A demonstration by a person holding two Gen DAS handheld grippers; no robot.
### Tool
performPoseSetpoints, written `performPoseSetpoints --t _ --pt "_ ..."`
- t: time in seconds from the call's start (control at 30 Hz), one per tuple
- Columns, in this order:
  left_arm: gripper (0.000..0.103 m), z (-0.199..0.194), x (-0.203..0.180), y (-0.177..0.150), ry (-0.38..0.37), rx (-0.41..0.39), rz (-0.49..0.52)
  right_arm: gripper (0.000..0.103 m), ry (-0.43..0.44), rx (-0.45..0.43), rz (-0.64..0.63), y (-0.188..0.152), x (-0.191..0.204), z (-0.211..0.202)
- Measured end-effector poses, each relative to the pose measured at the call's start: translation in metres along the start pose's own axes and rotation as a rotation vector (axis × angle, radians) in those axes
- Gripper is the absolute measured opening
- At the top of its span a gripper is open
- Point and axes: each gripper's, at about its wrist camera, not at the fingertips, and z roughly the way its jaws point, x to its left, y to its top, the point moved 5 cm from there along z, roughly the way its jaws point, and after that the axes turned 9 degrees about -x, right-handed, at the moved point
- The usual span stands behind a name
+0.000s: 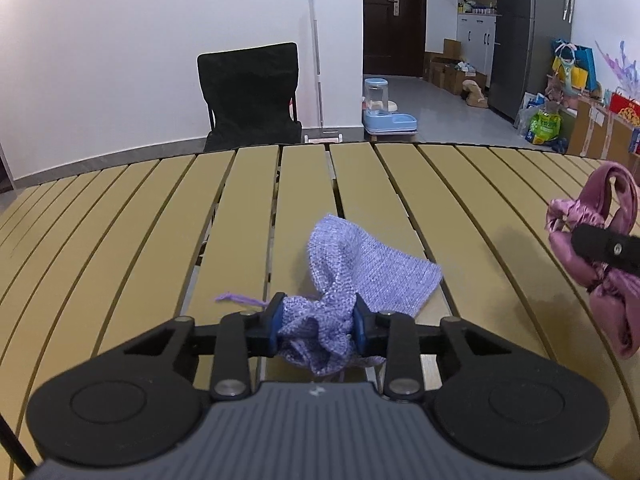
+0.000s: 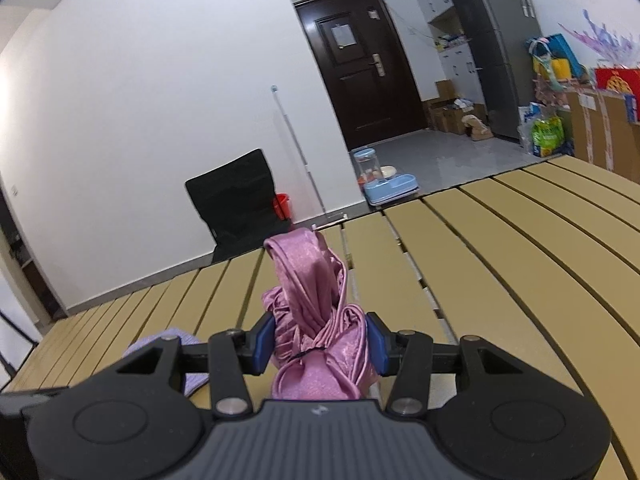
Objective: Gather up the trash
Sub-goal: 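Lift the lavender pouch and pink scrunchie off the table, then carry the pouch and scrunchie off the table edge down toward the black bin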
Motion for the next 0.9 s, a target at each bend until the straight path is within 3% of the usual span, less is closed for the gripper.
performPoseSetpoints --t 0.23,0.9 --pt "0.033 -0.034 0.011 0.003 -0.001 -0.024 -0.009 0.046 0.033 0.013 -0.043 -0.005 0.012 -0.025" --pt "0.033 -0.182 0.001 0.002 -0.049 -0.136 0.023 0.046 0.095 -0.007 -0.088 -0.003 0.053 -0.143"
